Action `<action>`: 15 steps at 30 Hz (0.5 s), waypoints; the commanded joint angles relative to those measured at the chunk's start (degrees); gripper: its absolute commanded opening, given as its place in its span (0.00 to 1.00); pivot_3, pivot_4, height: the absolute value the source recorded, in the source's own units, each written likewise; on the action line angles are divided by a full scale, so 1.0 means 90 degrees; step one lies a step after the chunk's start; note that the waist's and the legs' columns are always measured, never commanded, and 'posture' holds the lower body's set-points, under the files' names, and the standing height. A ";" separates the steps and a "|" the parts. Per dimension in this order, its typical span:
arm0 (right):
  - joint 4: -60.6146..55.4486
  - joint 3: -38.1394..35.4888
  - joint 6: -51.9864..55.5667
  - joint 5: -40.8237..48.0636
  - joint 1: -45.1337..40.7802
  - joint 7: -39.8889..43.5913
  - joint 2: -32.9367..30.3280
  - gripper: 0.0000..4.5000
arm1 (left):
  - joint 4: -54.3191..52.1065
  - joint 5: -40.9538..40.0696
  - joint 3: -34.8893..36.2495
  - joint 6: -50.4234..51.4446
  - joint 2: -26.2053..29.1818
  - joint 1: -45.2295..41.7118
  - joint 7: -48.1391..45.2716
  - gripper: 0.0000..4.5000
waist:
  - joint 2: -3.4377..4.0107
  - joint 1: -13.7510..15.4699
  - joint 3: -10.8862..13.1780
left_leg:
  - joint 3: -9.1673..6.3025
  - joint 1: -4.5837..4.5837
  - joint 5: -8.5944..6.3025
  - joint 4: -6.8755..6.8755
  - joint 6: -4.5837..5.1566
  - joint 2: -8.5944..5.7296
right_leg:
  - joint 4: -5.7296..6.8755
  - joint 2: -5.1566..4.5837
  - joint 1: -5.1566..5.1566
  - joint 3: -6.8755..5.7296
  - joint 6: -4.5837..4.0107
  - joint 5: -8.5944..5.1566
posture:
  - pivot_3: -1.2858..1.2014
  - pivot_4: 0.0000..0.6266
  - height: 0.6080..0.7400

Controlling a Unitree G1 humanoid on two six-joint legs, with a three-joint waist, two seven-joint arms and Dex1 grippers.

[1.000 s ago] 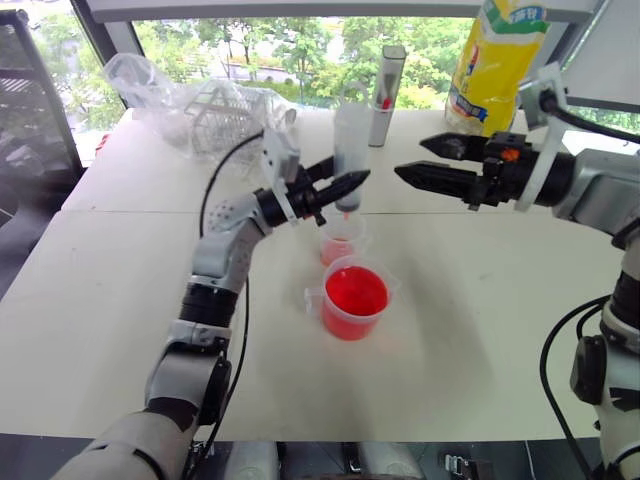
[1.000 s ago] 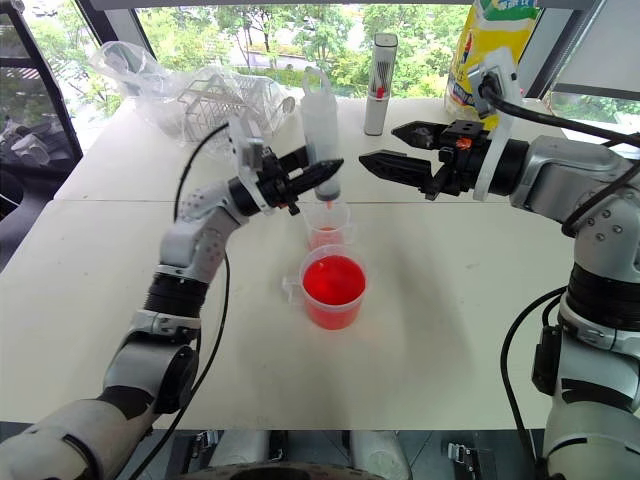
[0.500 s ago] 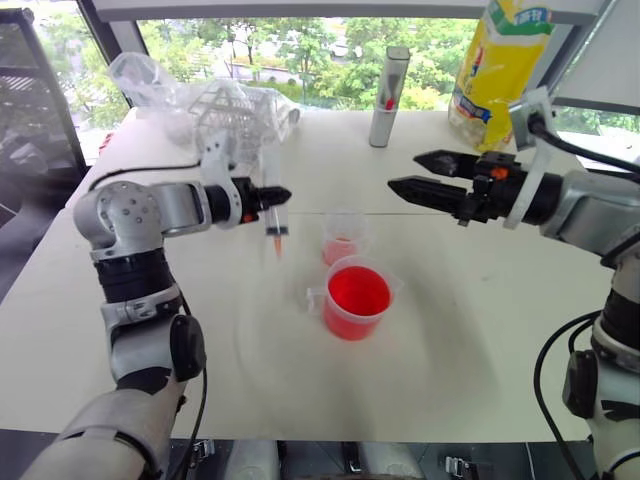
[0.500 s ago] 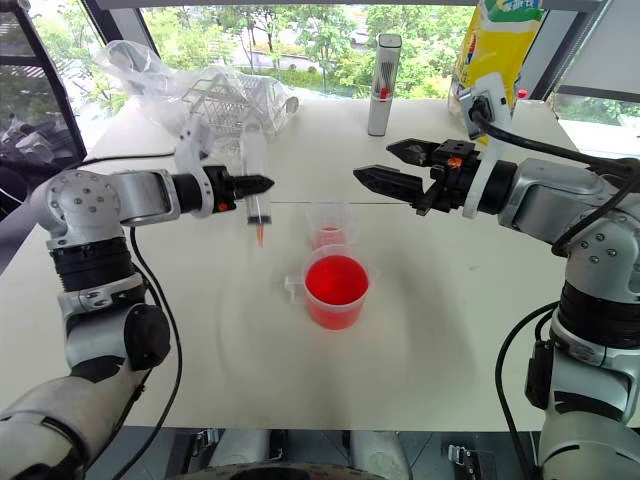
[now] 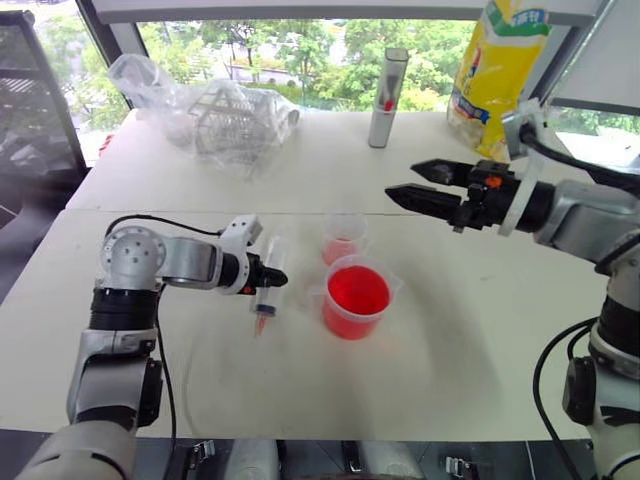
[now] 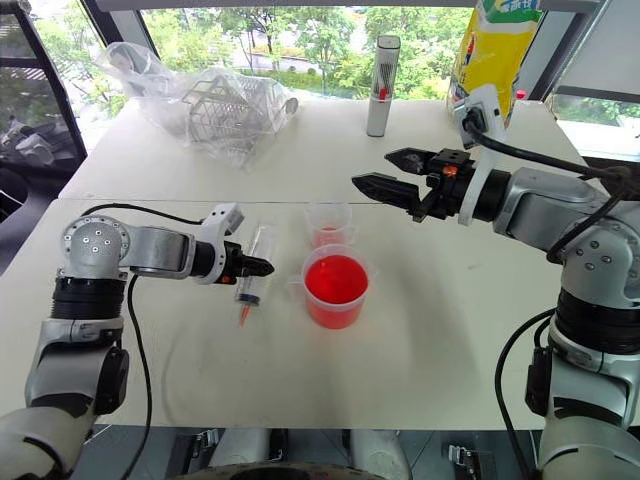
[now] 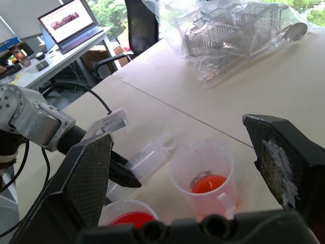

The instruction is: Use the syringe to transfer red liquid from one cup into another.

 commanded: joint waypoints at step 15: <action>-0.0275 -0.0225 -0.0113 0.0283 0.0222 -0.0074 -0.0335 1.00 | -0.1165 -0.2561 -0.0070 -0.0949 0.1023 0.0739 0.0994 0.99 | 0.0001 -0.0009 -0.0001 | 0.0002 0.0016 0.0009 -0.0007 -0.0015 0.0001 | 0.0001 0.0018 0.0005 0.0009 -0.0003 -0.0001 | 0.52 0.24 1.00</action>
